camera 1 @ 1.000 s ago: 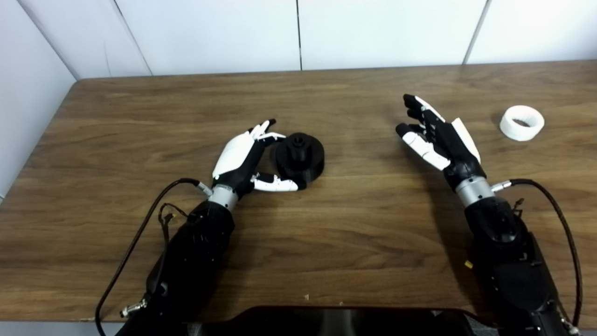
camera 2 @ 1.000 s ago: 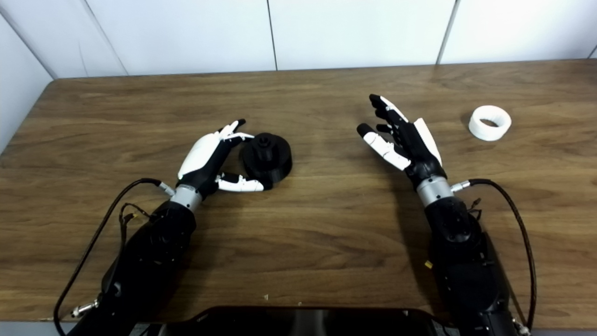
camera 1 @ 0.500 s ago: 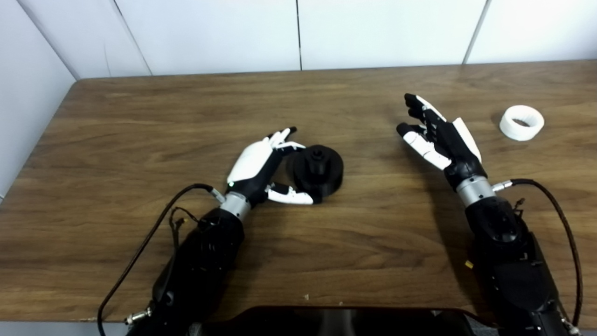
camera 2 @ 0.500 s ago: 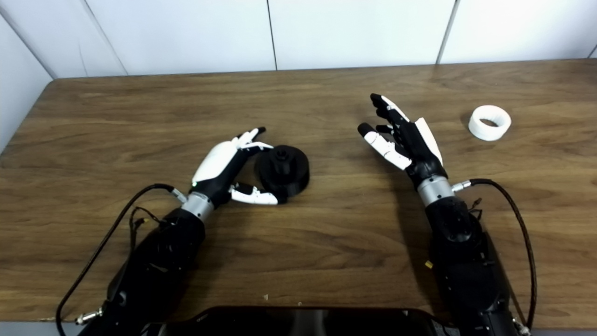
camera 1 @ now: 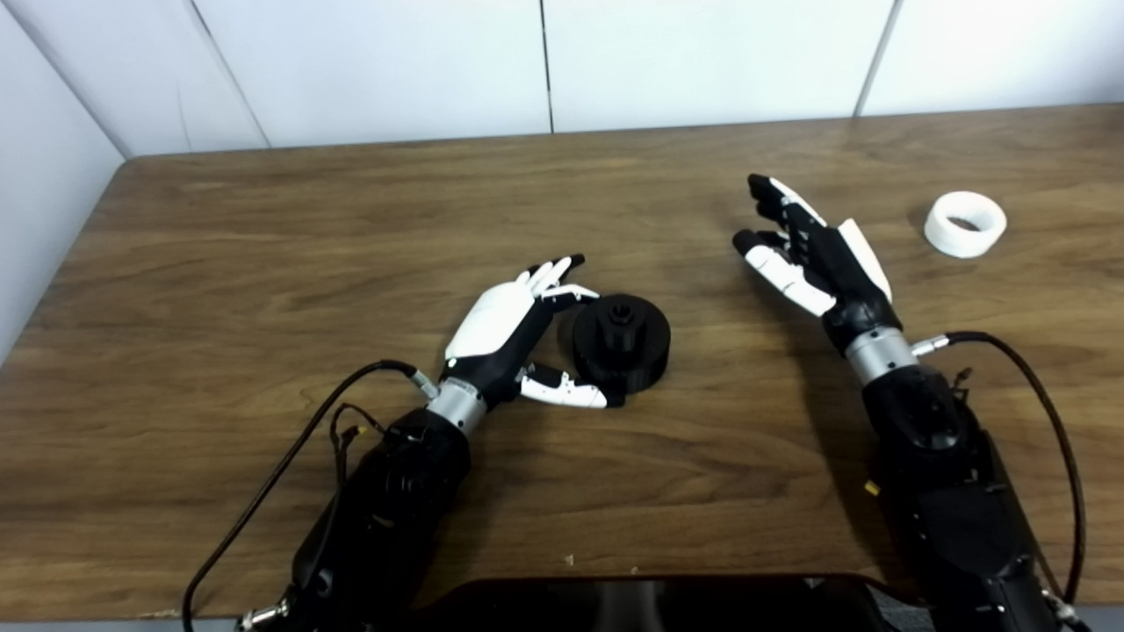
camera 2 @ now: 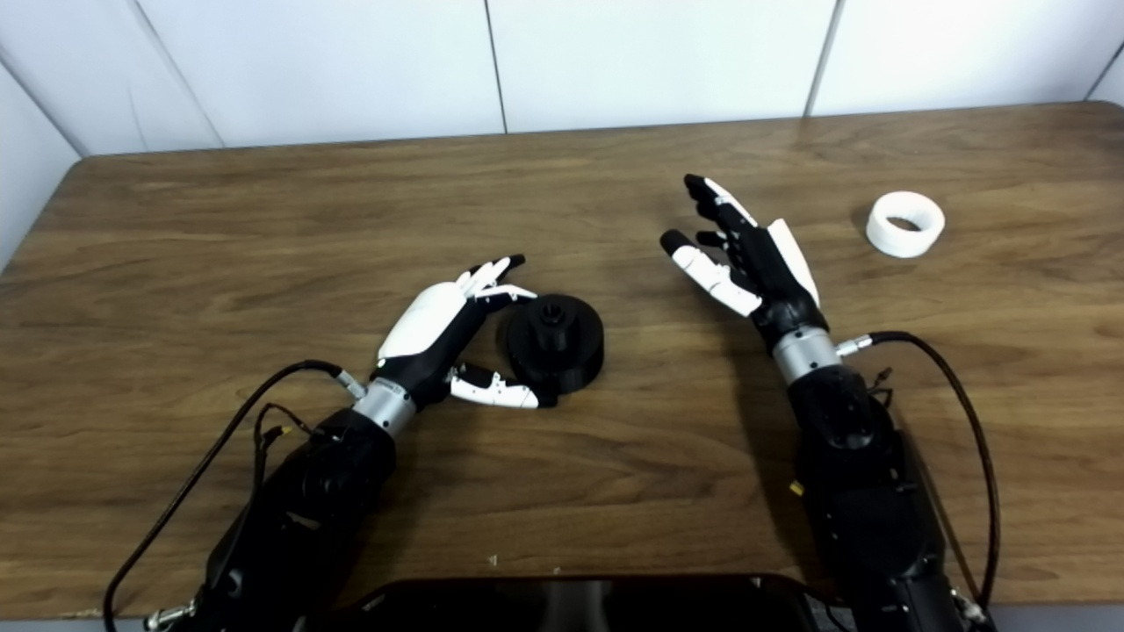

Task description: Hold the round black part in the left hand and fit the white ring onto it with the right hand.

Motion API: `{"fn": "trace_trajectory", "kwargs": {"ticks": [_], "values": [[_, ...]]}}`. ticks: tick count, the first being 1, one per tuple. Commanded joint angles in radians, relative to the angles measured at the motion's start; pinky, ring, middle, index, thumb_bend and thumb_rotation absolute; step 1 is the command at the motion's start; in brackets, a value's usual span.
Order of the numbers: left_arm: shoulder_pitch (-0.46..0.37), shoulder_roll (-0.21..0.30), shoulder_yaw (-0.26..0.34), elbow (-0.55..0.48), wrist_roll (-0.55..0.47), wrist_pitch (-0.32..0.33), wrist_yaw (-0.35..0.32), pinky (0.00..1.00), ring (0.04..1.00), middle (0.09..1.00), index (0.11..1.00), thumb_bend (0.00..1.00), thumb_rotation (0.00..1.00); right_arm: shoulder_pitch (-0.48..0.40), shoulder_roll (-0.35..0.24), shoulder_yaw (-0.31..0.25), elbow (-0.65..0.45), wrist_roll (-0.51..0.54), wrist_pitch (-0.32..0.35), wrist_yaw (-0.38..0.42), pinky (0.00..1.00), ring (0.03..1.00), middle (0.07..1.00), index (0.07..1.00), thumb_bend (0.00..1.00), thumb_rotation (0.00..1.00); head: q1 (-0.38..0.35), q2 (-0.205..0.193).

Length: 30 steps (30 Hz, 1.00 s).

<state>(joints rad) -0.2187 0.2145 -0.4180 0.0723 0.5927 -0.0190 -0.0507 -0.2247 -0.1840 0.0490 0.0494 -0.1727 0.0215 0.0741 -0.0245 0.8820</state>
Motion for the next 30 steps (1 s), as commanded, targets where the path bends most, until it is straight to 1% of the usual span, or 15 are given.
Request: {"fn": "trace_trajectory", "kwargs": {"ticks": [1, 4, 9, 11, 13, 14, 15, 16, 17, 18, 19, 20, 22, 24, 30], "values": [[-0.007, -0.002, -0.009, -0.016, 0.01, -0.029, -0.016, 1.0, 1.0, 1.0, 0.691, 1.0, 0.41, -0.025, 0.004, -0.002, -0.029, -0.008, -0.039, -0.019, 0.84, 0.921, 0.92, 0.907, 0.62, 0.69, -0.005, -0.002], [-0.006, 0.001, -0.007, -0.019, 0.011, -0.025, -0.019, 0.99, 1.0, 1.0, 0.693, 1.0, 0.39, -0.023, 0.006, 0.0, -0.029, -0.015, -0.036, -0.019, 0.84, 0.921, 0.921, 0.907, 0.62, 0.69, -0.025, -0.003], [-0.002, 0.014, 0.001, -0.028, 0.001, -0.027, -0.031, 1.0, 1.0, 1.0, 0.695, 1.0, 0.4, -0.022, 0.023, 0.002, -0.029, -0.013, -0.021, -0.022, 0.87, 0.937, 0.932, 0.911, 0.66, 0.69, -0.084, -0.009], [0.002, 0.019, 0.004, -0.029, -0.003, -0.03, -0.036, 1.0, 1.0, 1.0, 0.696, 1.0, 0.4, -0.021, 0.029, 0.004, -0.029, -0.019, -0.018, -0.024, 0.87, 0.935, 0.933, 0.911, 0.67, 0.7, -0.112, -0.014], [0.007, 0.025, 0.008, -0.029, -0.006, -0.036, -0.038, 1.0, 1.0, 1.0, 0.696, 1.0, 0.39, -0.019, 0.035, 0.007, -0.032, -0.025, -0.012, -0.025, 0.86, 0.931, 0.934, 0.911, 0.69, 0.71, -0.175, -0.024], [0.009, 0.028, 0.011, -0.026, -0.007, -0.041, -0.039, 1.0, 1.0, 1.0, 0.696, 1.0, 0.38, -0.018, 0.038, 0.008, -0.033, -0.024, -0.01, -0.024, 0.88, 0.939, 0.94, 0.915, 0.69, 0.71, -0.191, -0.027], [0.011, 0.031, 0.015, -0.024, -0.01, -0.045, -0.04, 1.0, 1.0, 1.0, 0.695, 1.0, 0.39, -0.016, 0.043, 0.01, -0.034, -0.025, -0.006, -0.024, 0.89, 0.944, 0.942, 0.918, 0.69, 0.71, -0.222, -0.032], [0.013, 0.033, 0.018, -0.022, -0.012, -0.049, -0.042, 1.0, 1.0, 1.0, 0.695, 1.0, 0.39, -0.016, 0.046, 0.011, -0.035, -0.027, -0.005, -0.024, 0.9, 0.947, 0.944, 0.92, 0.69, 0.71, -0.229, -0.033], [0.014, 0.037, 0.023, -0.017, -0.014, -0.057, -0.042, 1.0, 1.0, 1.0, 0.695, 1.0, 0.39, -0.015, 0.052, 0.012, -0.037, -0.03, 0.0, -0.026, 0.9, 0.949, 0.945, 0.921, 0.69, 0.71, -0.263, -0.039], [0.015, 0.04, 0.026, -0.014, -0.016, -0.063, -0.042, 1.0, 1.0, 1.0, 0.696, 1.0, 0.4, -0.015, 0.057, 0.013, -0.038, -0.034, 0.004, -0.028, 0.9, 0.952, 0.947, 0.921, 0.69, 0.71, -0.269, -0.041], [0.016, 0.044, 0.03, -0.011, -0.018, -0.07, -0.042, 1.0, 1.0, 1.0, 0.696, 1.0, 0.41, -0.014, 0.063, 0.017, -0.037, -0.046, 0.002, -0.036, 0.91, 0.953, 0.948, 0.922, 0.68, 0.71, -0.303, -0.05], [0.018, 0.048, 0.034, -0.009, -0.019, -0.077, -0.041, 1.0, 1.0, 1.0, 0.696, 1.0, 0.41, -0.014, 0.068, 0.022, -0.035, -0.06, 0.0, -0.043, 0.89, 0.942, 0.943, 0.917, 0.69, 0.71, -0.323, -0.056], [0.02, 0.054, 0.04, -0.006, -0.018, -0.088, -0.044, 1.0, 1.0, 1.0, 0.696, 1.0, 0.4, -0.015, 0.075, 0.029, -0.027, -0.074, -0.006, -0.053, 0.87, 0.932, 0.938, 0.913, 0.69, 0.72, -0.345, -0.062], [0.021, 0.059, 0.046, -0.004, -0.018, -0.097, -0.048, 1.0, 1.0, 1.0, 0.699, 1.0, 0.41, -0.017, 0.081, 0.033, -0.021, -0.08, -0.009, -0.057, 0.88, 0.941, 0.945, 0.914, 0.68, 0.72, -0.361, -0.067], [0.024, 0.065, 0.062, 0.0, -0.024, -0.112, -0.058, 1.0, 1.0, 1.0, 0.701, 1.0, 0.44, -0.02, 0.092, 0.036, -0.013, -0.076, -0.019, -0.059, 0.93, 0.954, 0.952, 0.915, 0.64, 0.68, -0.359, -0.071]]}}
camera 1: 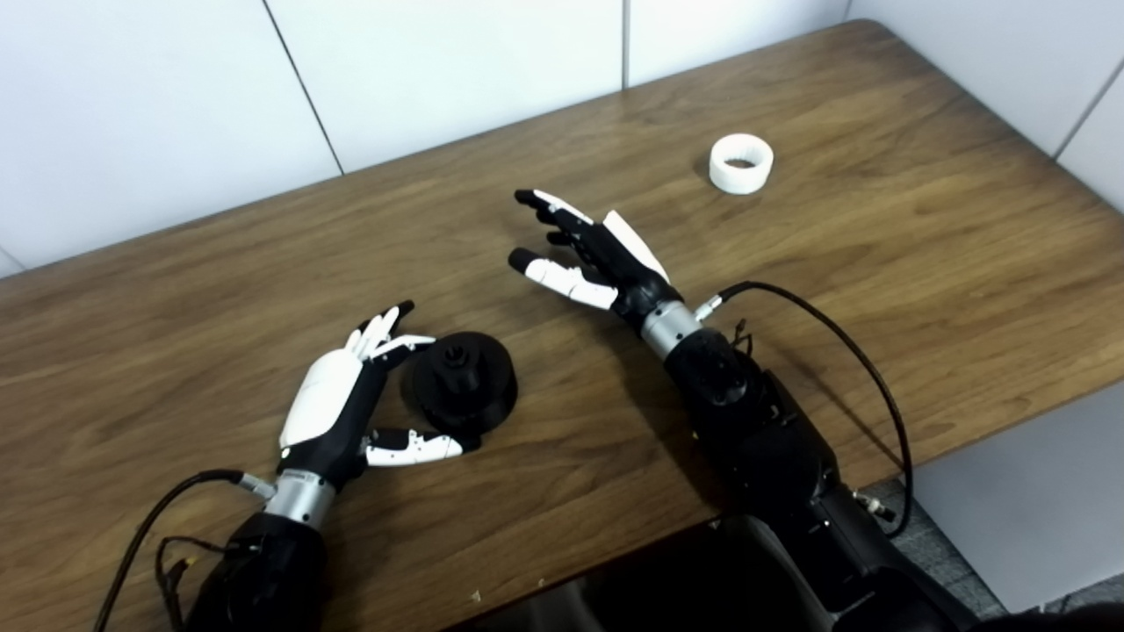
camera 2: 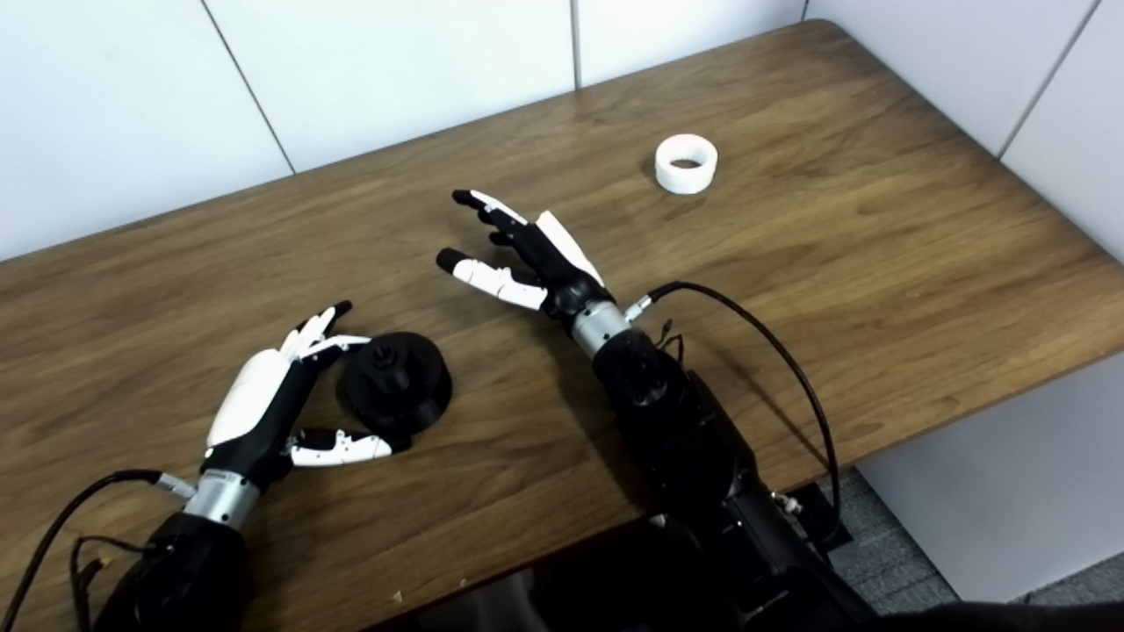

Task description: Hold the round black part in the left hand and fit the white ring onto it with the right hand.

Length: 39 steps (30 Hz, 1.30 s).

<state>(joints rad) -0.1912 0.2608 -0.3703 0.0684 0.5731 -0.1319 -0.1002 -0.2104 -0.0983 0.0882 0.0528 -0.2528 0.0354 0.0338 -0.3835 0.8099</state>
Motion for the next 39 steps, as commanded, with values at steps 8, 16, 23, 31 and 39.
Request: {"fn": "trace_trajectory", "kwargs": {"ticks": [8, 16, 23, 31, 39], "values": [[-0.004, 0.011, 0.022, 0.007, 0.001, -0.008, -0.013, 1.0, 1.0, 1.0, 0.699, 1.0, 0.45, -0.061, -0.063, 0.037, -0.034, -0.163, -0.028, -0.05, 0.78, 0.864, 0.891, 0.901, 0.65, 0.65, 0.007, -0.002], [-0.003, 0.007, 0.028, 0.01, -0.001, -0.01, -0.014, 1.0, 1.0, 1.0, 0.698, 1.0, 0.43, -0.164, -0.248, 0.074, -0.047, -0.442, -0.014, -0.063, 0.73, 0.863, 0.892, 0.877, 0.65, 0.54, 0.008, -0.011], [-0.008, -0.003, 0.033, 0.029, -0.001, -0.022, -0.007, 1.0, 1.0, 1.0, 0.698, 1.0, 0.43, -0.234, -0.384, 0.071, -0.036, -0.556, 0.019, -0.023, 0.82, 0.878, 0.895, 0.856, 0.68, 0.56, 0.013, -0.019], [-0.008, -0.008, 0.04, 0.035, 0.005, -0.029, -0.013, 1.0, 1.0, 1.0, 0.696, 1.0, 0.43, -0.246, -0.442, 0.046, -0.027, -0.585, 0.067, 0.01, 0.87, 0.904, 0.909, 0.862, 0.7, 0.55, 0.018, -0.021], [-0.008, -0.006, 0.043, 0.041, 0.01, -0.034, -0.009, 1.0, 1.0, 1.0, 0.696, 1.0, 0.43, -0.25, -0.469, 0.044, 0.004, -0.643, 0.145, 0.037, 0.92, 0.942, 0.931, 0.88, 0.71, 0.6, 0.031, -0.018]]}}
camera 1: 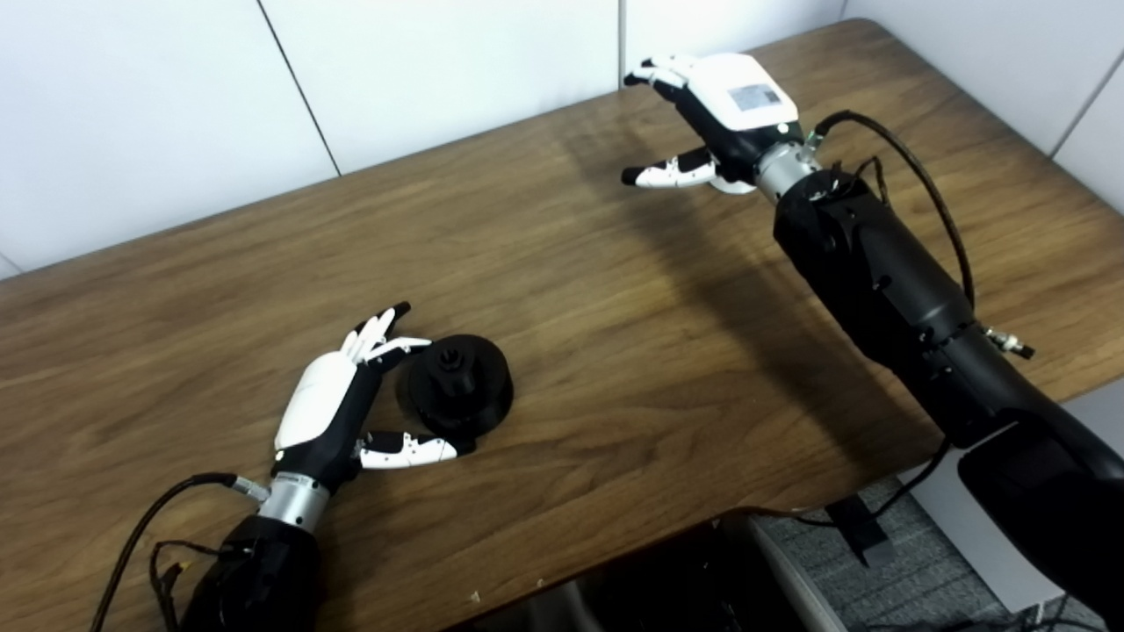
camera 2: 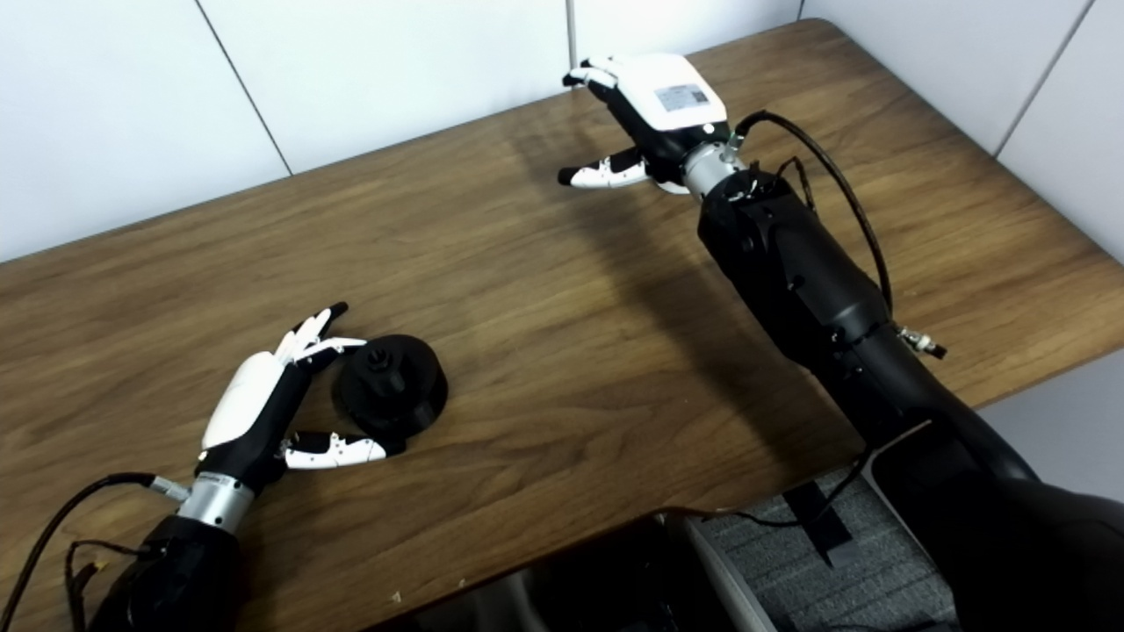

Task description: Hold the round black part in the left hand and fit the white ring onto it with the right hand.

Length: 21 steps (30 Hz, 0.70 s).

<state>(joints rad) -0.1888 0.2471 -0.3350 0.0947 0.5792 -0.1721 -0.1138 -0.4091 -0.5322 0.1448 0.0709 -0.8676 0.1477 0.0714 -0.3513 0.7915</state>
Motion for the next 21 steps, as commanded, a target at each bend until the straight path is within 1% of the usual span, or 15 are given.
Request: {"fn": "trace_trajectory", "kwargs": {"ticks": [1, 5, 9, 13, 16, 21], "values": [[-0.009, 0.008, 0.008, 0.014, 0.003, 0.006, 0.004, 1.0, 1.0, 1.0, 0.697, 1.0, 0.43, -0.052, -0.037, -0.011, -0.014, -0.037, 0.043, 0.006, 0.93, 0.945, 0.933, 0.884, 0.71, 0.62, -0.001, 0.0], [-0.006, 0.01, 0.01, 0.007, 0.001, 0.008, -0.001, 1.0, 1.0, 1.0, 0.698, 1.0, 0.43, -0.063, -0.055, -0.016, 0.002, -0.05, 0.074, 0.029, 0.94, 0.949, 0.931, 0.883, 0.71, 0.62, -0.001, 0.001], [-0.005, 0.012, 0.011, 0.003, 0.003, 0.01, -0.003, 1.0, 1.0, 1.0, 0.698, 1.0, 0.44, -0.076, -0.076, -0.03, 0.027, -0.024, 0.091, 0.056, 0.93, 0.954, 0.931, 0.882, 0.71, 0.59, 0.0, 0.002], [-0.003, 0.011, 0.011, 0.002, 0.003, 0.011, -0.004, 1.0, 1.0, 1.0, 0.698, 1.0, 0.43, -0.082, -0.097, -0.034, 0.055, -0.006, 0.083, 0.059, 0.91, 0.945, 0.925, 0.881, 0.71, 0.58, 0.002, 0.004], [-0.003, 0.01, 0.012, 0.001, 0.002, 0.014, -0.006, 1.0, 1.0, 1.0, 0.697, 1.0, 0.42, -0.085, -0.108, -0.031, 0.071, 0.003, 0.098, 0.075, 0.93, 0.945, 0.922, 0.876, 0.71, 0.57, 0.002, 0.005], [-0.001, 0.01, 0.01, -0.001, 0.008, 0.013, -0.005, 1.0, 1.0, 1.0, 0.696, 1.0, 0.43, -0.08, -0.119, -0.035, 0.089, 0.018, 0.102, 0.082, 0.9, 0.931, 0.912, 0.864, 0.7, 0.51, 0.004, 0.007]]}}
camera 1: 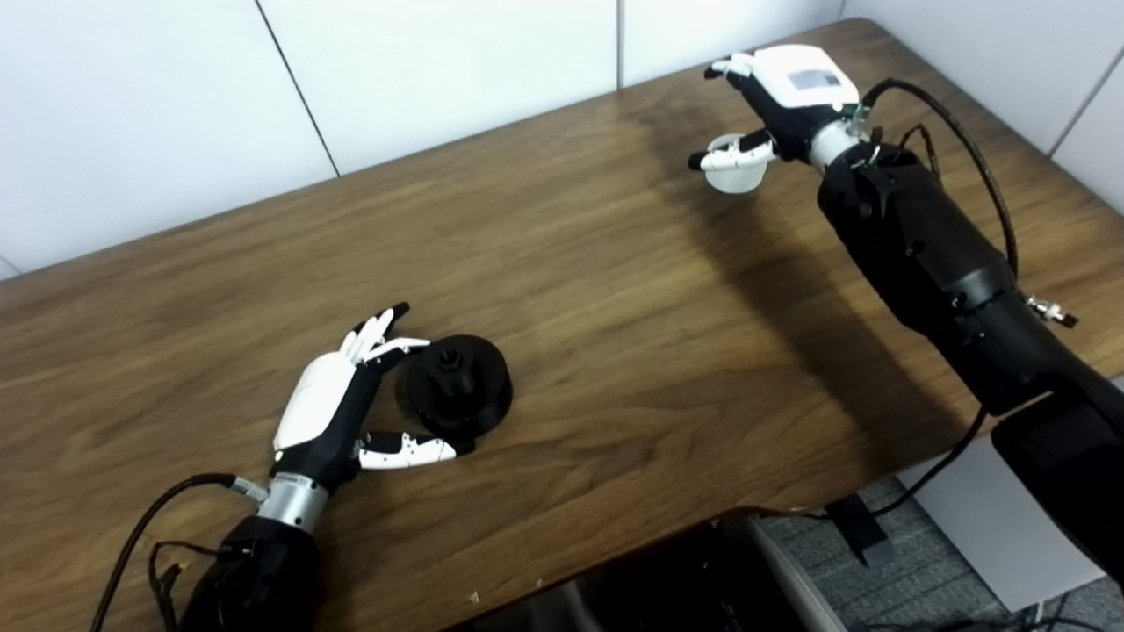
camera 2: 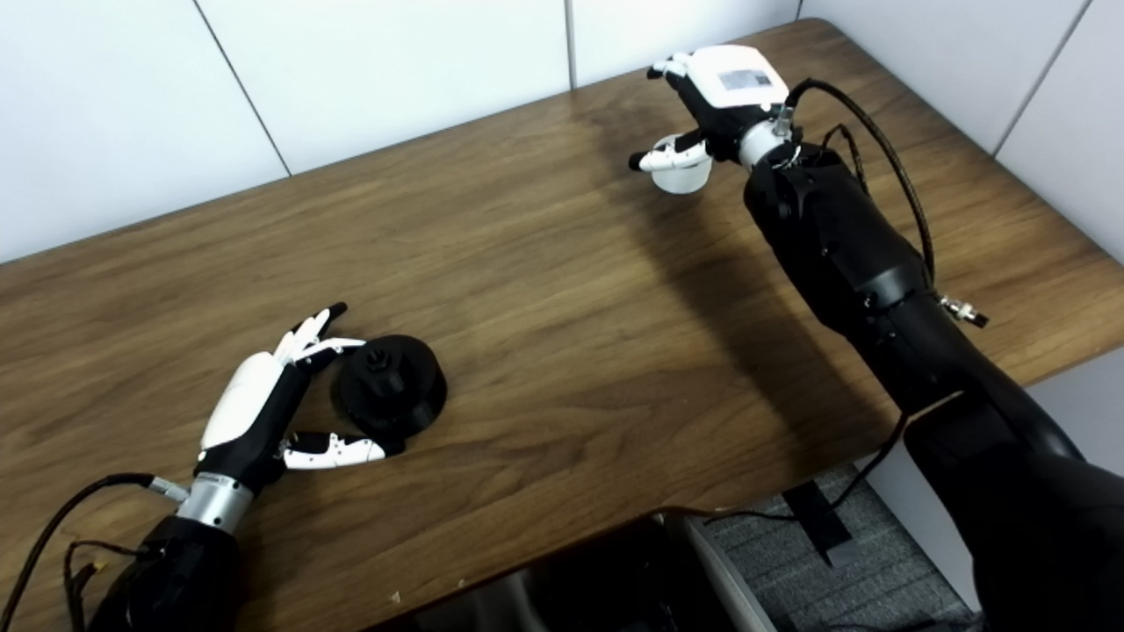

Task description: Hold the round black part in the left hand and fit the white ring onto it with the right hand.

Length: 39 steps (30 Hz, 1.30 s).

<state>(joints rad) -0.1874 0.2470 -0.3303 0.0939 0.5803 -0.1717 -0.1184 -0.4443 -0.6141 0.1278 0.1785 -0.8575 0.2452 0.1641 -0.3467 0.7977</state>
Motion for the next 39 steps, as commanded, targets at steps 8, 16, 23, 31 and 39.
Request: {"fn": "trace_trajectory", "kwargs": {"ticks": [8, 16, 23, 31, 39], "values": [[-0.001, 0.009, 0.008, -0.003, 0.002, 0.013, -0.003, 1.0, 1.0, 1.0, 0.695, 1.0, 0.42, -0.035, -0.05, -0.006, -0.005, 0.026, 0.001, 0.004, 0.9, 0.929, 0.902, 0.865, 0.67, 0.45, 0.004, 0.005], [0.0, 0.011, 0.01, -0.008, 0.002, 0.02, -0.009, 1.0, 1.0, 1.0, 0.697, 1.0, 0.42, -0.029, -0.057, 0.019, 0.0, 0.031, 0.015, 0.047, 0.89, 0.928, 0.89, 0.866, 0.66, 0.42, 0.008, 0.007], [0.004, 0.011, 0.011, -0.016, 0.004, 0.019, -0.009, 1.0, 1.0, 1.0, 0.696, 1.0, 0.42, -0.027, -0.059, 0.038, -0.006, 0.018, 0.044, 0.092, 0.9, 0.927, 0.895, 0.866, 0.65, 0.39, 0.011, 0.011], [0.005, 0.01, 0.011, -0.02, 0.005, 0.019, -0.01, 1.0, 1.0, 1.0, 0.694, 1.0, 0.42, -0.026, -0.058, 0.055, 0.003, 0.015, 0.049, 0.115, 0.91, 0.925, 0.901, 0.871, 0.64, 0.39, 0.017, 0.017], [0.006, 0.013, 0.013, -0.026, 0.005, 0.022, -0.015, 1.0, 1.0, 1.0, 0.693, 1.0, 0.42, -0.031, -0.055, 0.068, 0.021, 0.012, 0.06, 0.123, 0.92, 0.931, 0.908, 0.875, 0.64, 0.38, 0.02, 0.017]]}}
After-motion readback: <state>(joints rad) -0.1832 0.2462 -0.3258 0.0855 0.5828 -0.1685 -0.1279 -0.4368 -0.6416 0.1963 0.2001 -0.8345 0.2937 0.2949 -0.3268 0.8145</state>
